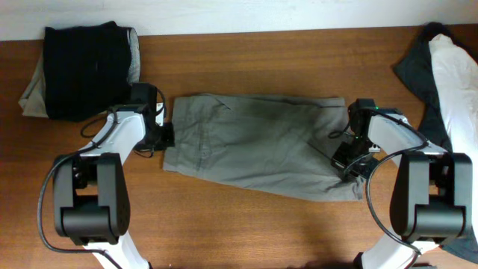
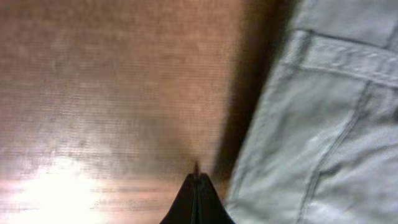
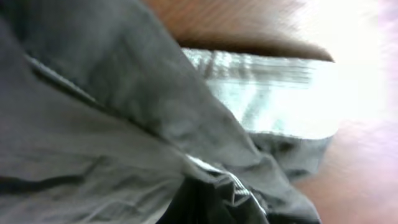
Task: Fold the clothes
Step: 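Grasp the trousers' left and right ends with both grippers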
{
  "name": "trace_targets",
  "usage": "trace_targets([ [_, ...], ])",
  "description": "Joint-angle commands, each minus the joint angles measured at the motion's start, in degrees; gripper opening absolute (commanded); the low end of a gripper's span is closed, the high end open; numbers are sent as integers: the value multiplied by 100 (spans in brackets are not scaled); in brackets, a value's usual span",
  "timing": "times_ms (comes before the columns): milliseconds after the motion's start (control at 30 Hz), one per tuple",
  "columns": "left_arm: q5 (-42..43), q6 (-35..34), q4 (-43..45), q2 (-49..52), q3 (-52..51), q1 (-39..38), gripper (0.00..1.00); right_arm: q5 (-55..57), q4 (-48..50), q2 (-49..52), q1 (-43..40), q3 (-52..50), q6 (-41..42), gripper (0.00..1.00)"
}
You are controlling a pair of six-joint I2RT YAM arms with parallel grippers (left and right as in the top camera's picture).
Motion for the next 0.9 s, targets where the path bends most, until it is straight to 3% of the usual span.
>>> trace_targets([
  [0,249,-70,-90,-1049,219,-155,1,407,-188,-643,-63,262,72,4],
  [33,664,-24,-13,-1298,219,-407,1,341,-105,-874,-22,286,-22,9],
  [167,780,15,61,-911,219,-831,1,-365,254,-789,168,282,-723,62],
  [200,785,15,90,-721,219,-857,1,-516,330,-730,254,282,-772,51],
  [233,796,15,85,-525,219,-861,1,-546,358,-678,321,282,-767,16],
  [267,892,13,79,-352,219,-861,1,-542,376,-603,387,282,-765,4],
  [567,844,9,24,380,219,-824,1,-278,800,-457,424,-343,-457,4],
  [867,542,-116,-415,446,219,-118,1,164,1117,-457,417,-721,-129,4],
])
